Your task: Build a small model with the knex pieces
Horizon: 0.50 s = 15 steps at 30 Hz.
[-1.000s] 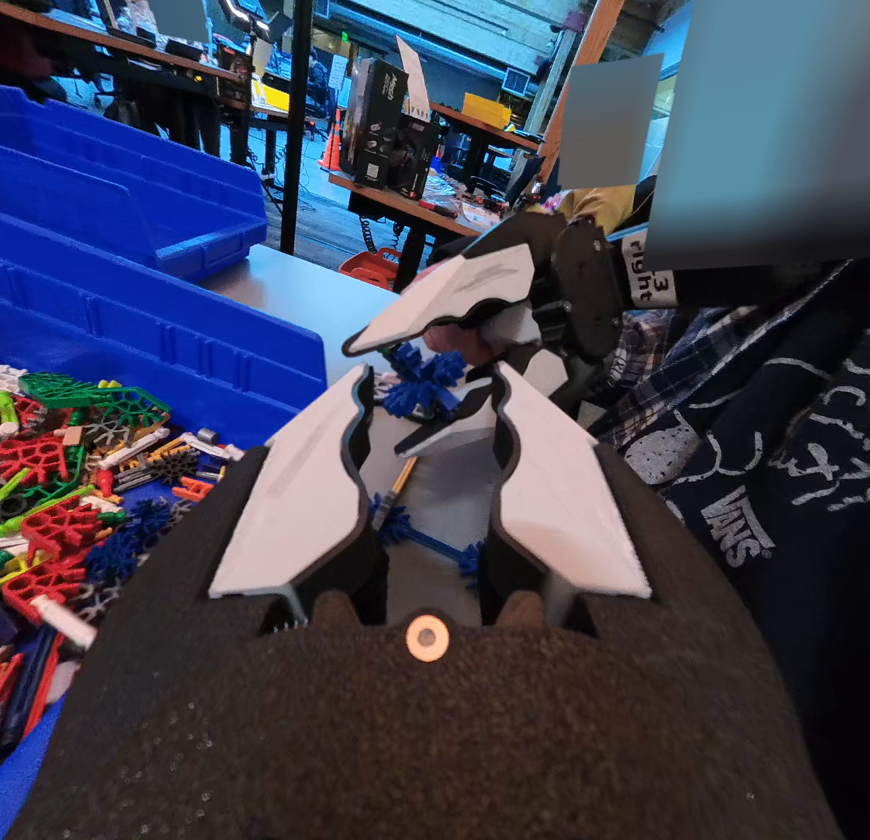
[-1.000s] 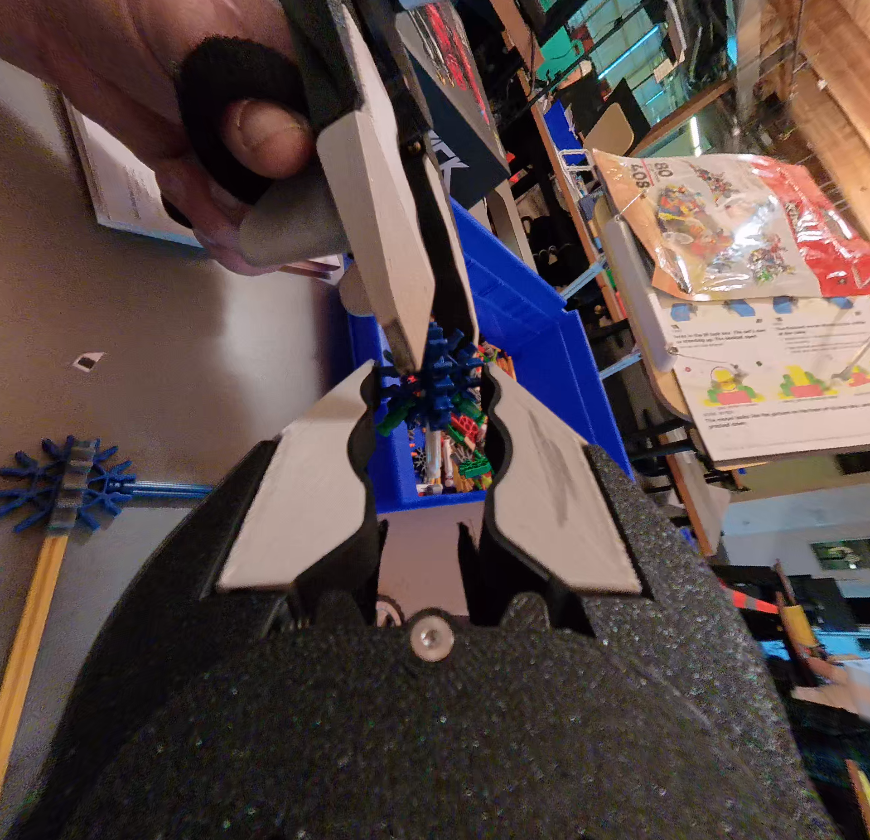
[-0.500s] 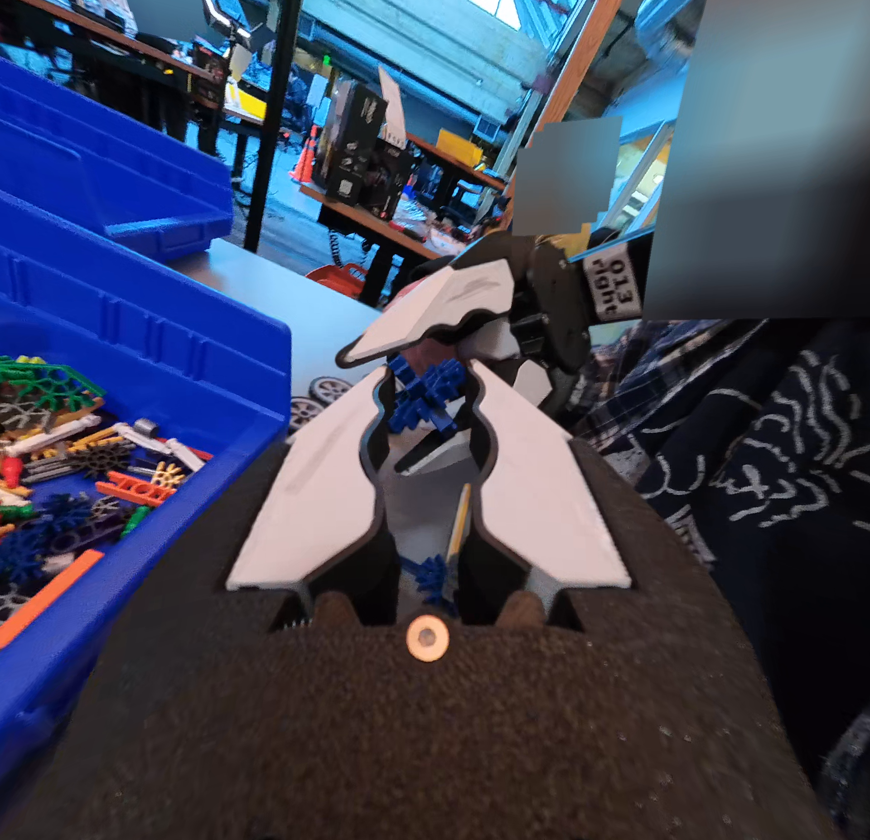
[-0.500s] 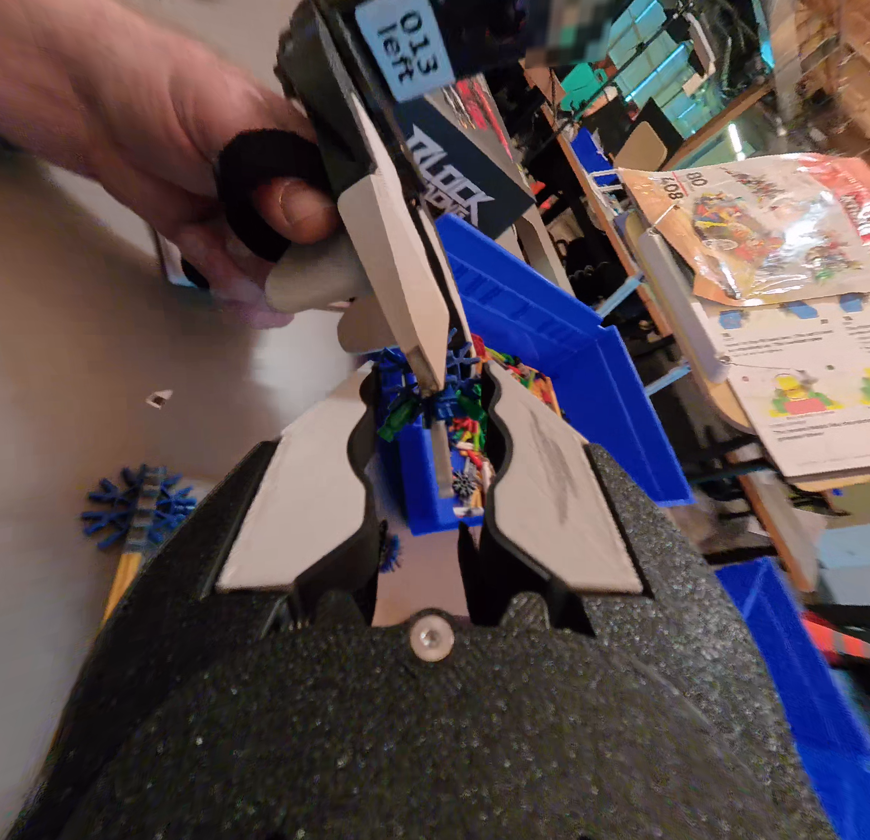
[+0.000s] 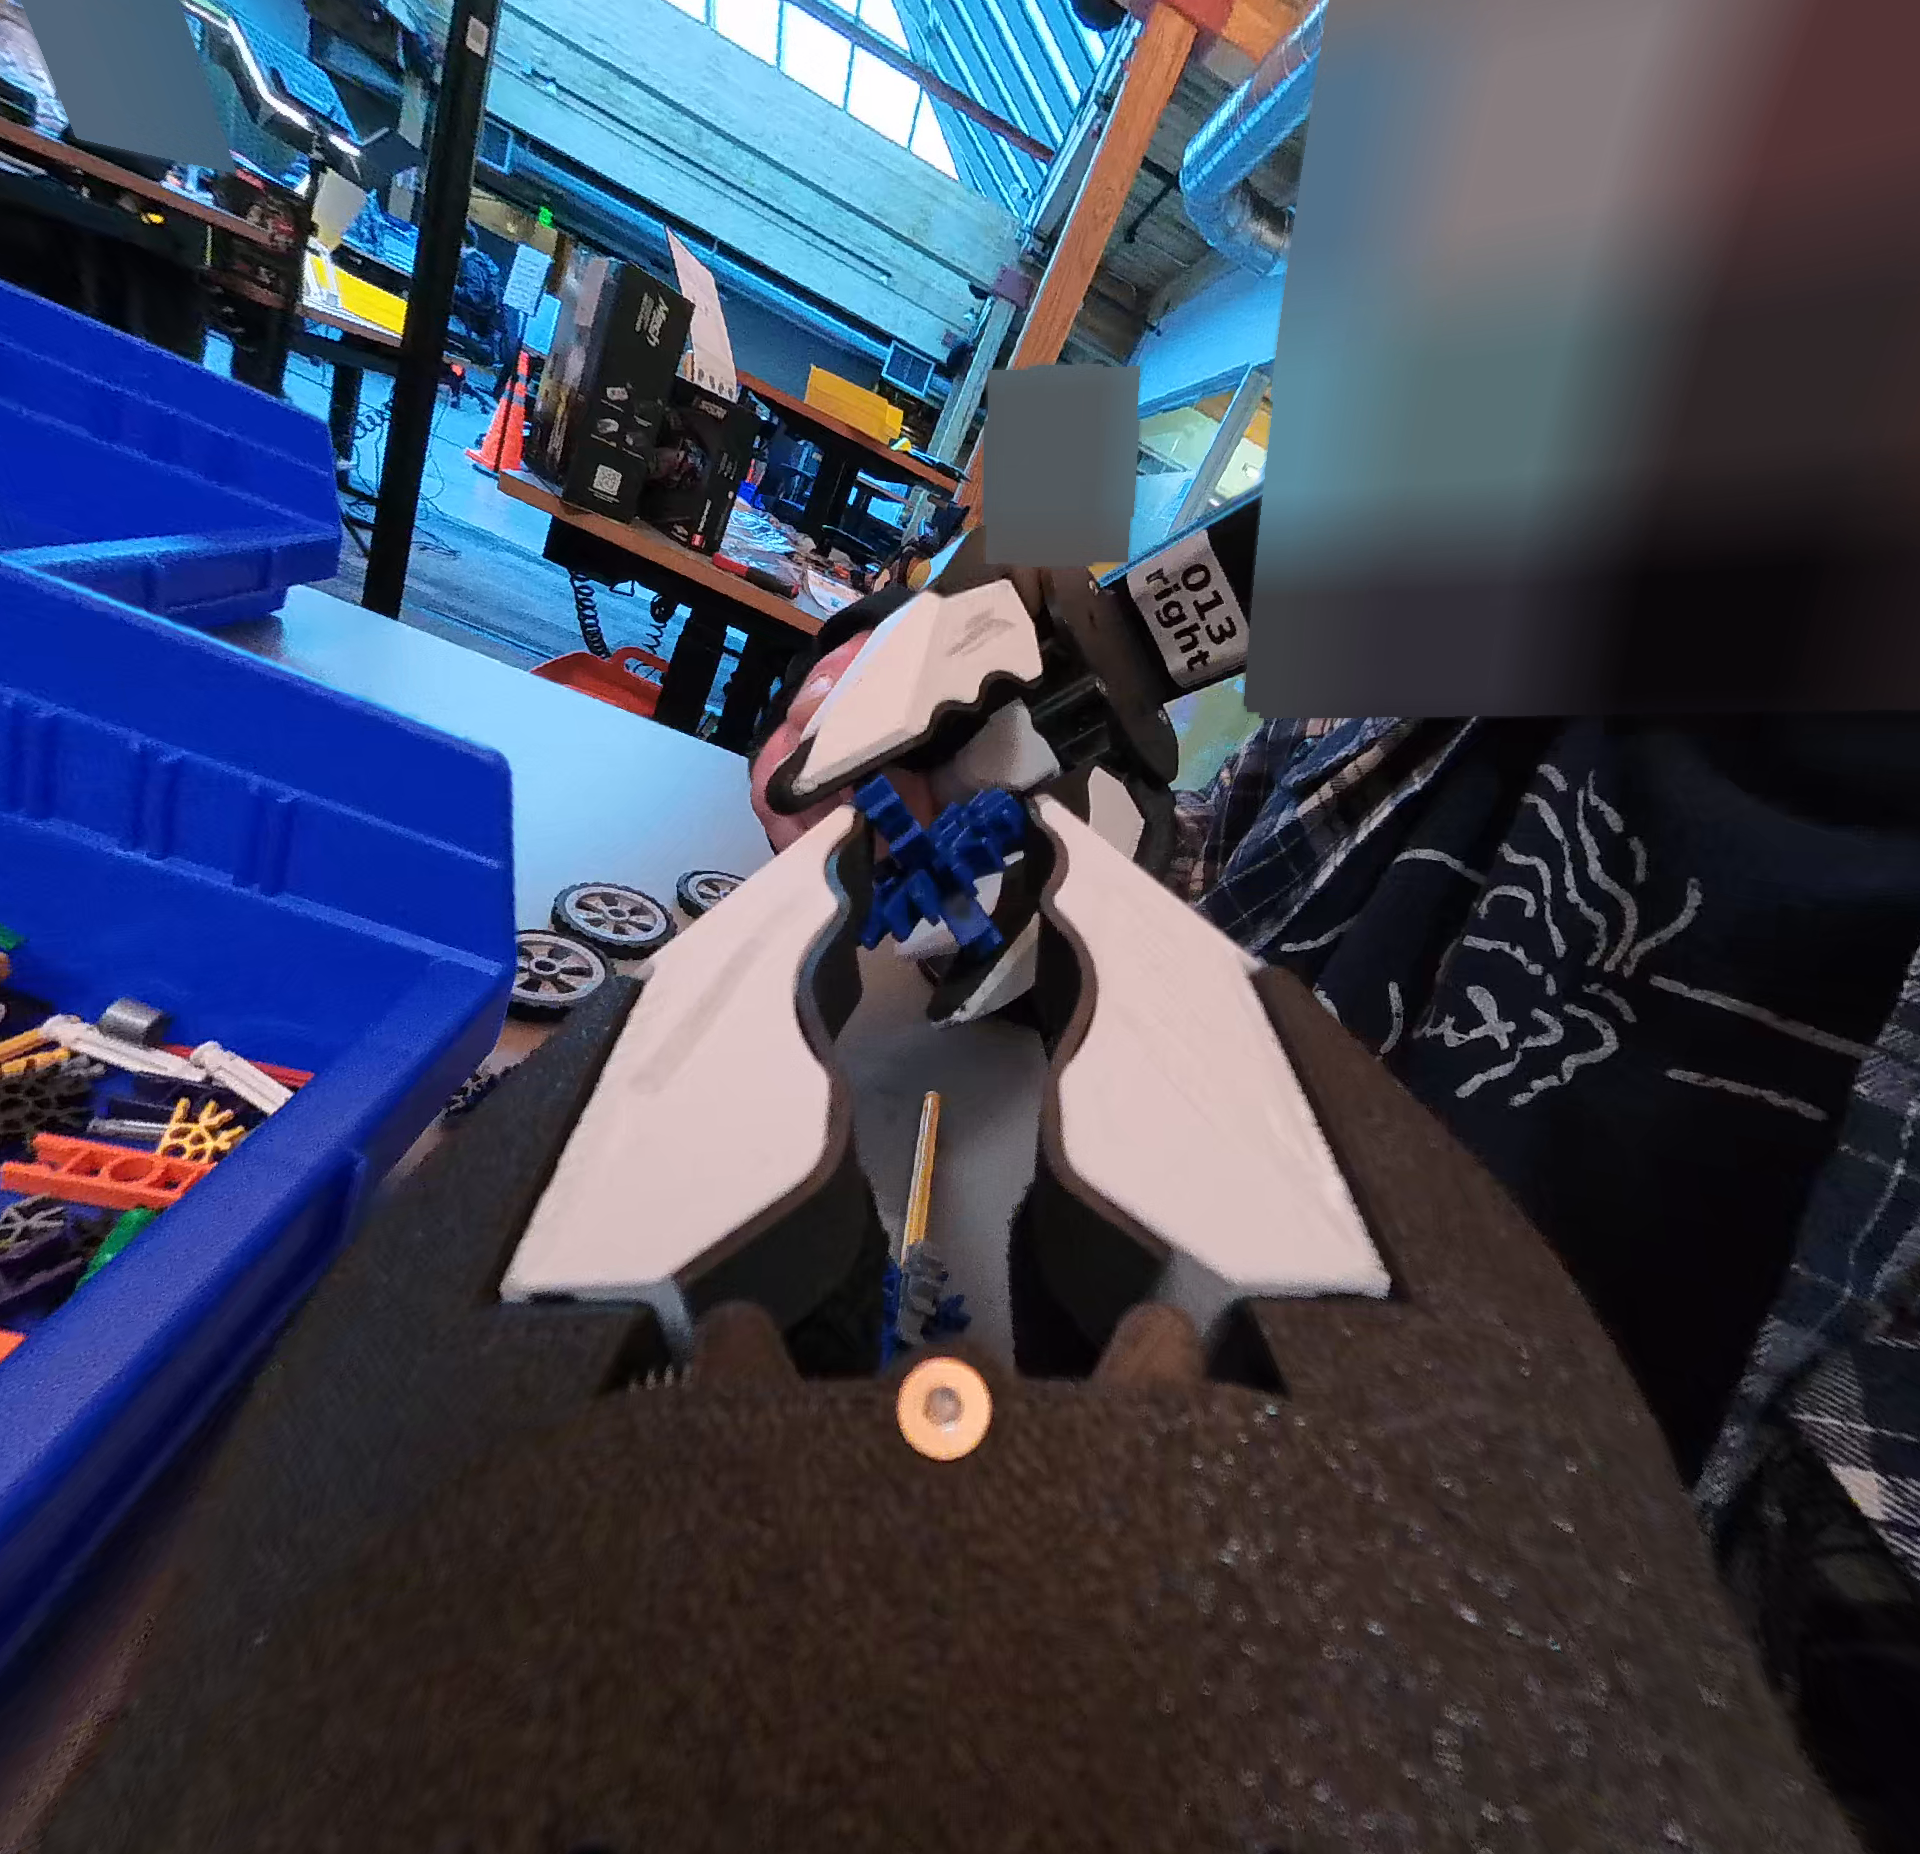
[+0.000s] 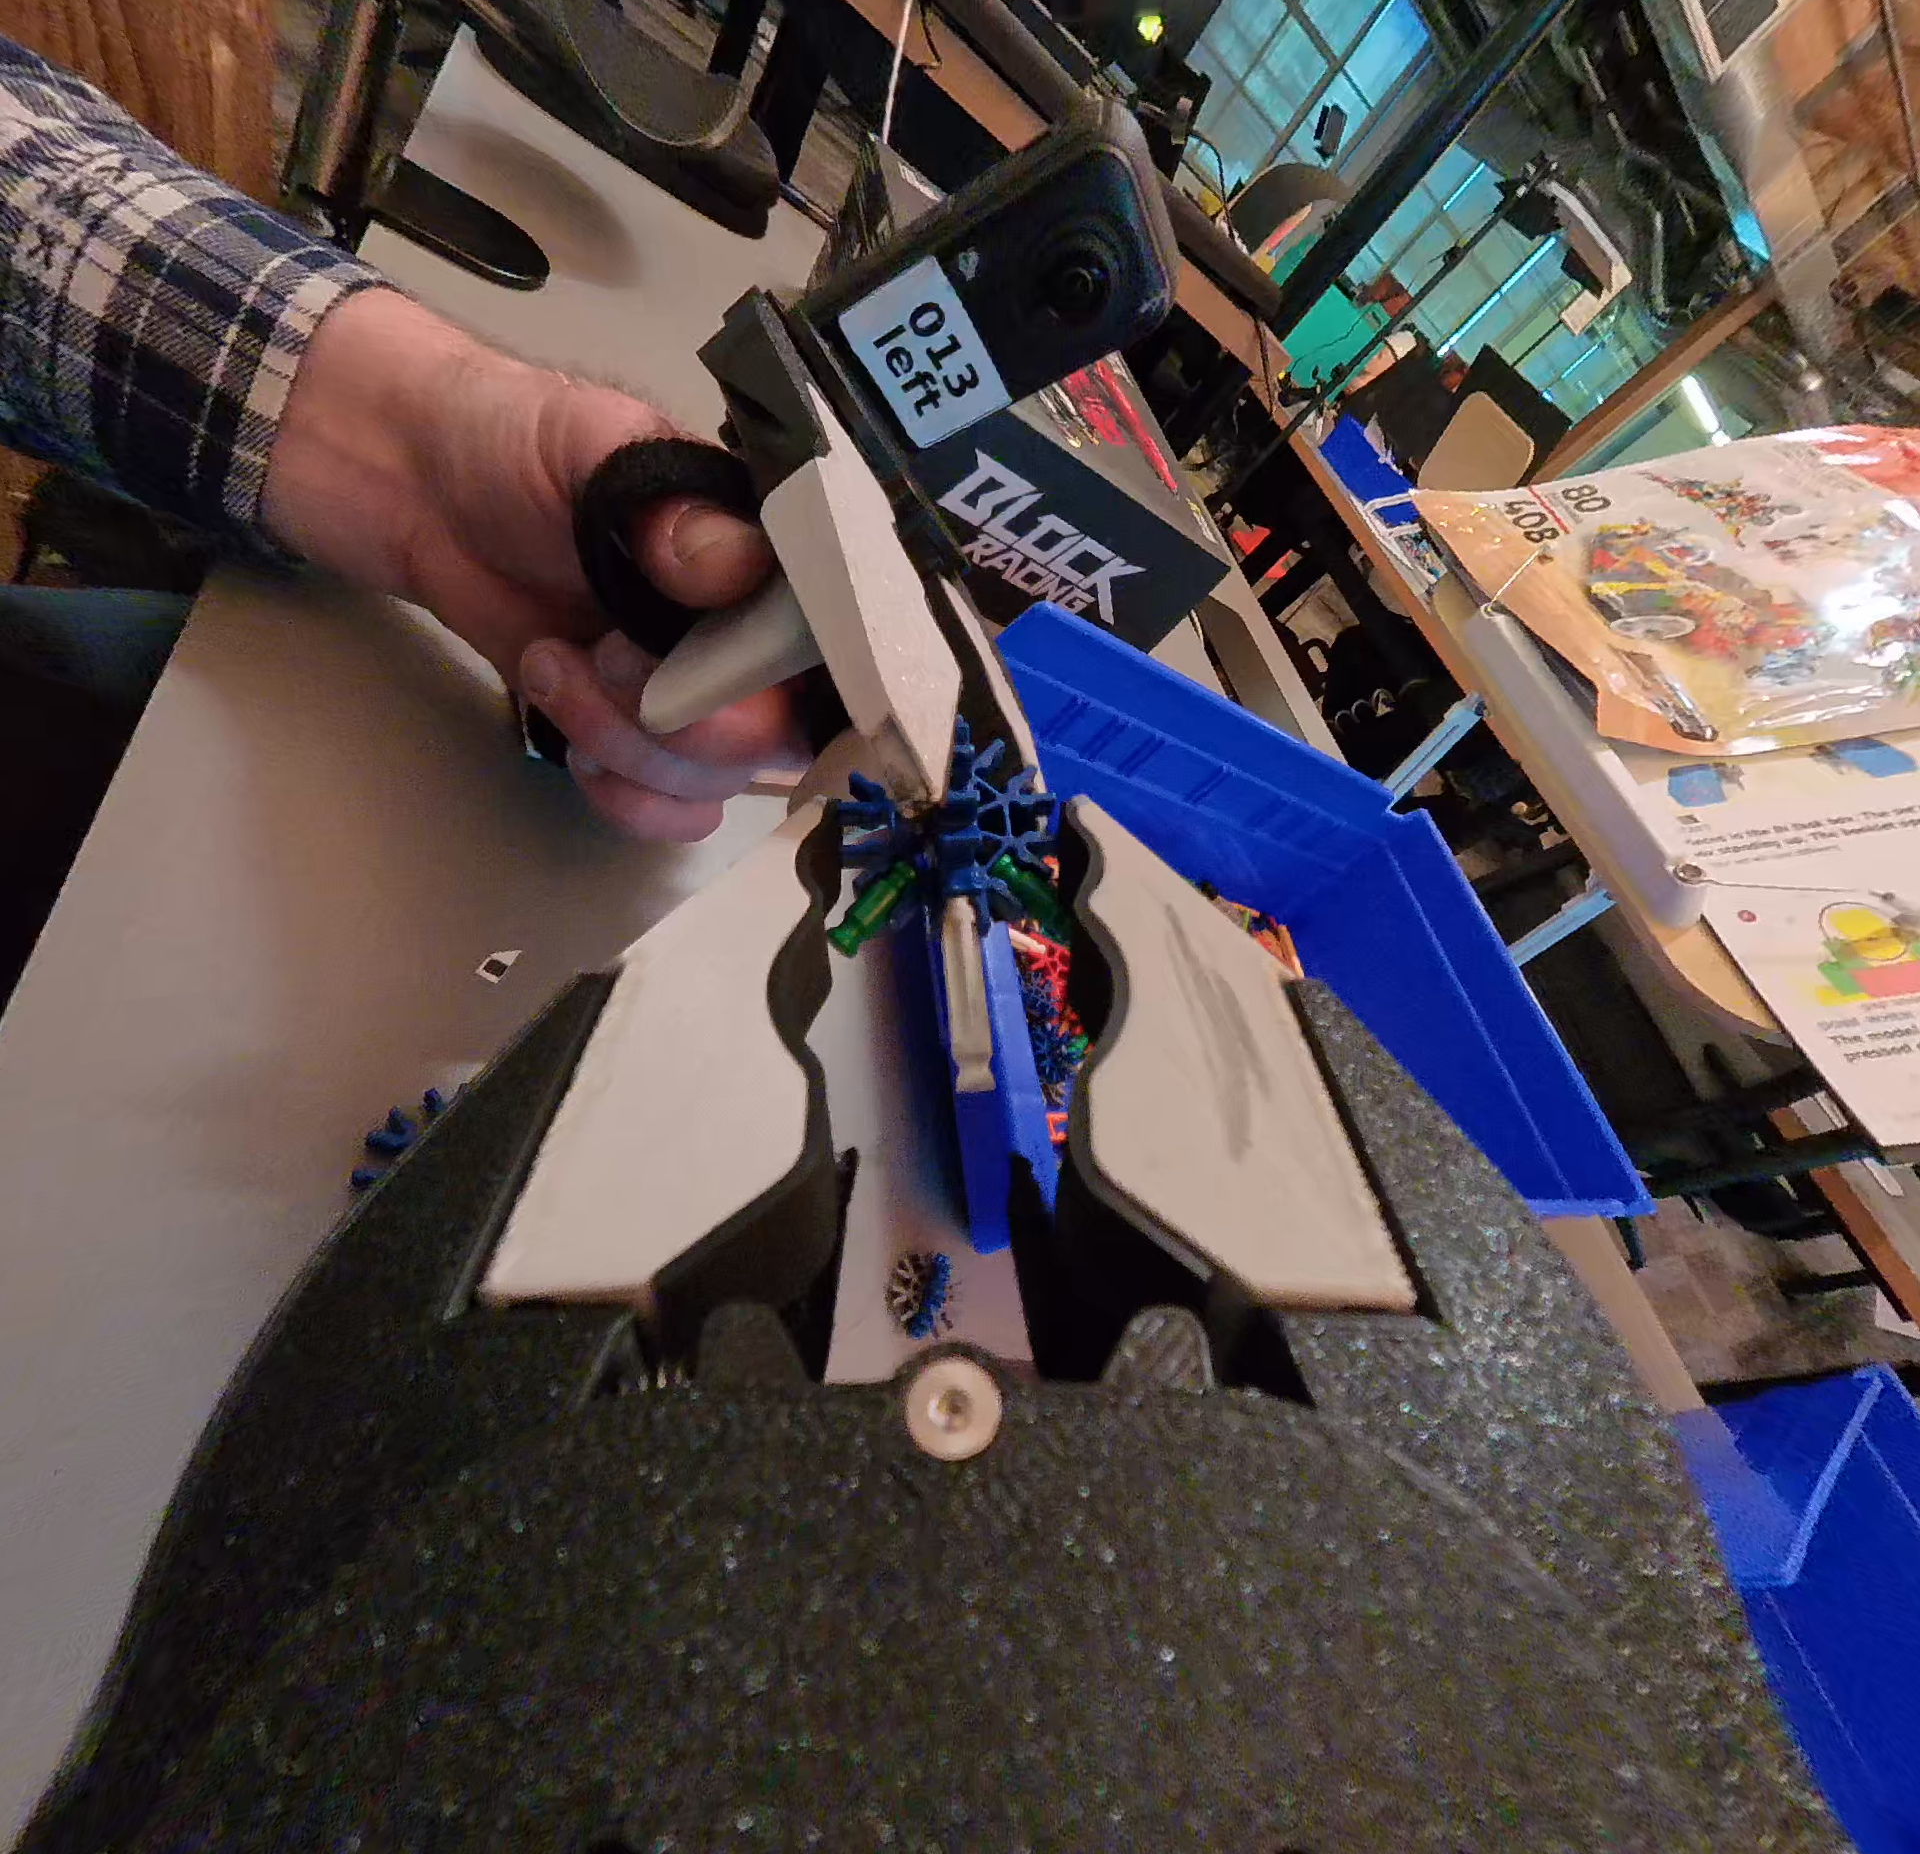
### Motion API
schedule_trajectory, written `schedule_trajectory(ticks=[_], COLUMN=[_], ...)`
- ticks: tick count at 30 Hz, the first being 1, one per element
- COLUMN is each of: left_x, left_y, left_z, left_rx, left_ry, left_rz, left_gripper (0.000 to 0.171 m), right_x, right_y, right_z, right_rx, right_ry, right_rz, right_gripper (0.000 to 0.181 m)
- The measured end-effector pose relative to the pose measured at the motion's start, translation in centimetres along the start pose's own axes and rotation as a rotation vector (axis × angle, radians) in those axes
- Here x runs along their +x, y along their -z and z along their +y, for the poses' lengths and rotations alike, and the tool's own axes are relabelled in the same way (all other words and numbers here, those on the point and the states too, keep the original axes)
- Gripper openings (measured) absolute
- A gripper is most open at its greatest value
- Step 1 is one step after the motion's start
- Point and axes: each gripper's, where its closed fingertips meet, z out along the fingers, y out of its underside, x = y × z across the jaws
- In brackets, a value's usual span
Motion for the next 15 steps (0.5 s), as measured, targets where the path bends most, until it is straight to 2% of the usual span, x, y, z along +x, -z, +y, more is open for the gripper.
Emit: schedule_trajectory(ticks=[15], left_x=[1.1], left_y=[-0.2], left_z=[0.2], left_rx=[-0.032], left_ry=[-0.078], left_rz=[0.014], left_gripper=[0.026], right_x=[-0.3], right_y=[0.6], right_z=[-0.9], right_rx=[0.005], right_ry=[0.146], right_rz=[0.029], right_gripper=[0.040])
